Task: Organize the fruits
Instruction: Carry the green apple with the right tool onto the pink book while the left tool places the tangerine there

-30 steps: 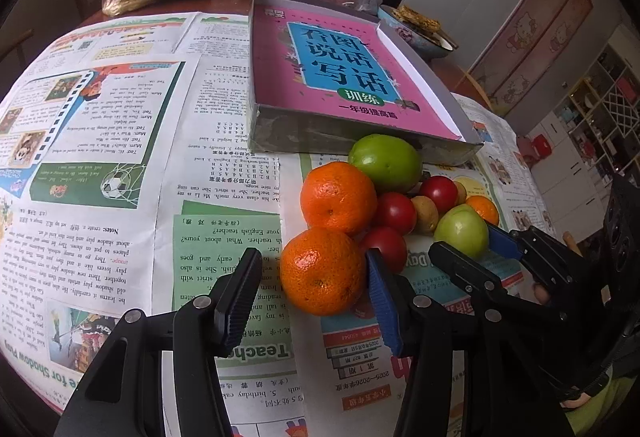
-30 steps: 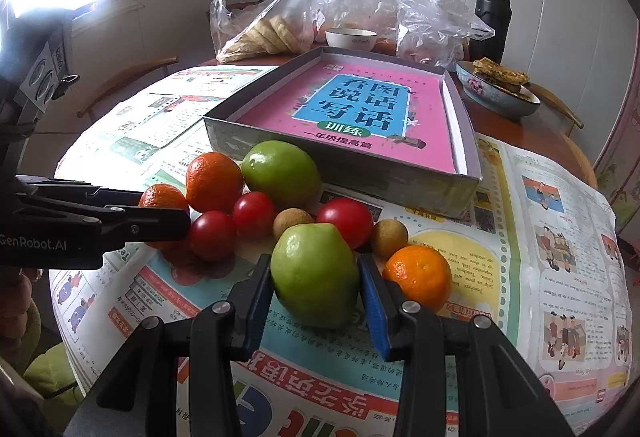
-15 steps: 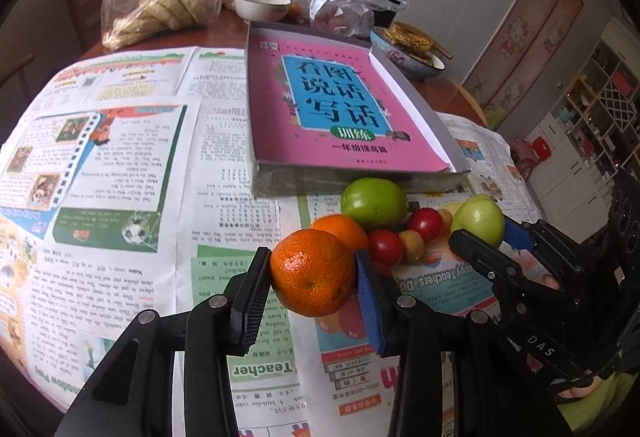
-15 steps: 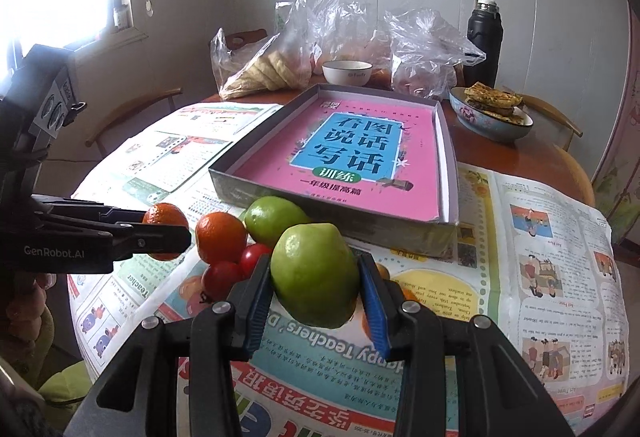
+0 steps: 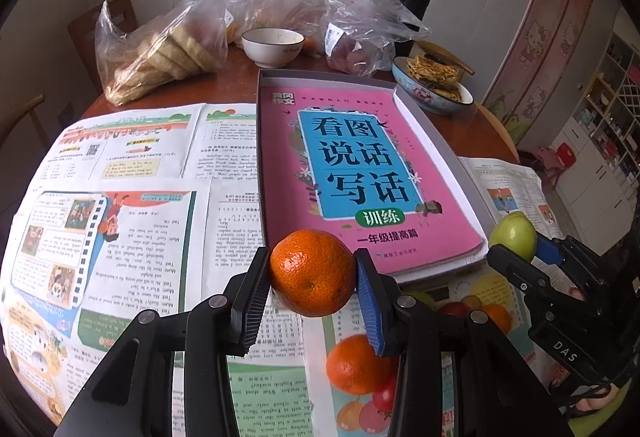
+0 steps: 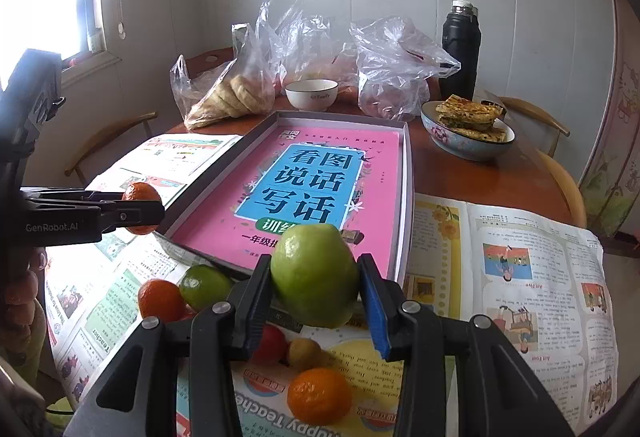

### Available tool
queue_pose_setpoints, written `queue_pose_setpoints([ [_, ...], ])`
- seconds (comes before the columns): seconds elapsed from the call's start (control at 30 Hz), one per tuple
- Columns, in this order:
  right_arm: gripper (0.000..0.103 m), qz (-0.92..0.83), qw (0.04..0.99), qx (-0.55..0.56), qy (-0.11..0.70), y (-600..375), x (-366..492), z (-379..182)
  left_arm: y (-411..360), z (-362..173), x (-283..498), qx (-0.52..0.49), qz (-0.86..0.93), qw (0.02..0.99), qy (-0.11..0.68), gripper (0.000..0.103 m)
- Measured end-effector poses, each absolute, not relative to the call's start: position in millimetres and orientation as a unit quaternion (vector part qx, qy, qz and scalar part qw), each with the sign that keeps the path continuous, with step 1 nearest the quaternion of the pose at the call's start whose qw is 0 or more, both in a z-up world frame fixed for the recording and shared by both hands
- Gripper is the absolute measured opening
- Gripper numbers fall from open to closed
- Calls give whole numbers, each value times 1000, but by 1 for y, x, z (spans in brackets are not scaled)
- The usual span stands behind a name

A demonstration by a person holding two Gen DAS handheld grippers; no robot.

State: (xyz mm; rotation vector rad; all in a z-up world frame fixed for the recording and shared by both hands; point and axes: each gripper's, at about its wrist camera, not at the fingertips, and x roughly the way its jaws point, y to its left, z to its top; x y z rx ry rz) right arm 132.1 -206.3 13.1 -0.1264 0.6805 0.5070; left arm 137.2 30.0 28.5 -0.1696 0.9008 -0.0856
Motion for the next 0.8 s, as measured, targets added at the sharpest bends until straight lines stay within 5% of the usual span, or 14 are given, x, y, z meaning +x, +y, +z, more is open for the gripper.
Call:
queue_pose_setpoints([
  [0.8,42,210,890,-108,391,-185,182,-22,6,-9,185,-52,-38,877,476,43],
])
